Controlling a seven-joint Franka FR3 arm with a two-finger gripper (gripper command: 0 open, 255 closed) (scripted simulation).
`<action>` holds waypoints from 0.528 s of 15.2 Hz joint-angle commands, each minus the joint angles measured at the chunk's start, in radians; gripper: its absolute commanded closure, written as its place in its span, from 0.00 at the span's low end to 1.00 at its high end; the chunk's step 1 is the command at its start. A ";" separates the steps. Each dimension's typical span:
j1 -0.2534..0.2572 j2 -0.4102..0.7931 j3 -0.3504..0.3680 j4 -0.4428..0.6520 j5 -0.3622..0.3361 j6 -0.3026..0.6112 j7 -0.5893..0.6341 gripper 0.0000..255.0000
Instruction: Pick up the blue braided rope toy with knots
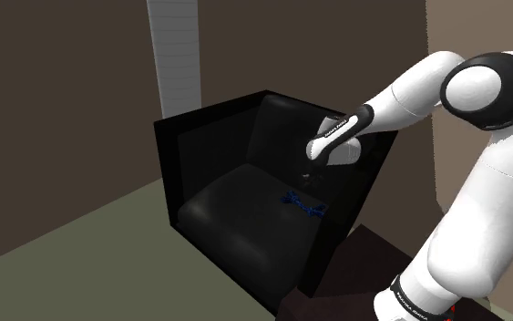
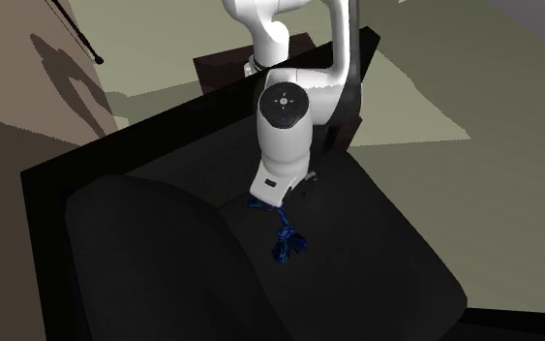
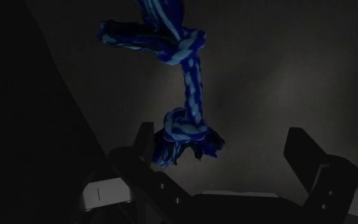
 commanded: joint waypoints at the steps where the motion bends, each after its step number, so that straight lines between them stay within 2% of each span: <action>1: -0.014 0.095 0.016 0.036 0.082 0.042 -0.076 0.00; 4: -0.053 0.212 0.060 0.093 0.170 0.082 -0.157 0.00; 8: -0.077 0.269 0.092 0.105 0.213 0.126 -0.193 0.00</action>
